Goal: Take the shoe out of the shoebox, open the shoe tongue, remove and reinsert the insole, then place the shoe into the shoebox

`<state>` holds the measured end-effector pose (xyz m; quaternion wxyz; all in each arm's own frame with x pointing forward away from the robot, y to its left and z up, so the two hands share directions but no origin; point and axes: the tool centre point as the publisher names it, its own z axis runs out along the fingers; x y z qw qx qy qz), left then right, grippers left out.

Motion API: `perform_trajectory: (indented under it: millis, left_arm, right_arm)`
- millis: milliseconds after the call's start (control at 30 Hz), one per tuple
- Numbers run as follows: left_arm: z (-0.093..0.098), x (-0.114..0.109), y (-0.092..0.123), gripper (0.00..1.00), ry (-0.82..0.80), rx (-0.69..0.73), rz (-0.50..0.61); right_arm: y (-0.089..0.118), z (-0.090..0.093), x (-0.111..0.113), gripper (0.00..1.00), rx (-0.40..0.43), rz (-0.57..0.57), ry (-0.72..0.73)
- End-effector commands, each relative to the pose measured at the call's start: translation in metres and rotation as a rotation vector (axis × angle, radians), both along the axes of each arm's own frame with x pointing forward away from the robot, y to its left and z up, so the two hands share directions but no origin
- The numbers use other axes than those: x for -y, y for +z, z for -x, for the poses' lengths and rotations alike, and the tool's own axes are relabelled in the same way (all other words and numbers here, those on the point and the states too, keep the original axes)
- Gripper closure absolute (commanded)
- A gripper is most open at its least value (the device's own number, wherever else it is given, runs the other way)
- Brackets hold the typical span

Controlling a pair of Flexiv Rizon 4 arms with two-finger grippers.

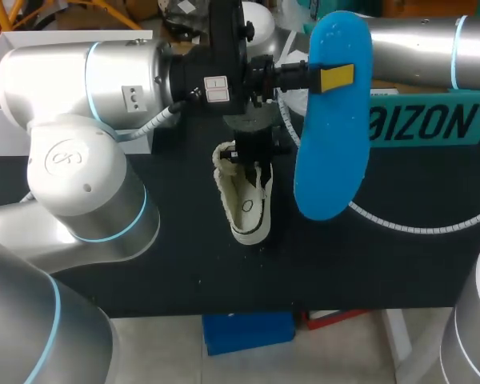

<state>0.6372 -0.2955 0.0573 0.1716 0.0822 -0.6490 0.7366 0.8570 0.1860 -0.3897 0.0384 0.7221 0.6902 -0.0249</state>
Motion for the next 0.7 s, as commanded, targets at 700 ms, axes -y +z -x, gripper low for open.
perform_trajectory:
  millis: [700]
  left_arm:
    - [0.001,0.001,0.0,1.0,0.003,-0.001,-0.003]
  right_arm:
    - [0.096,0.006,0.029,0.0,-0.079,-0.73,-0.036]
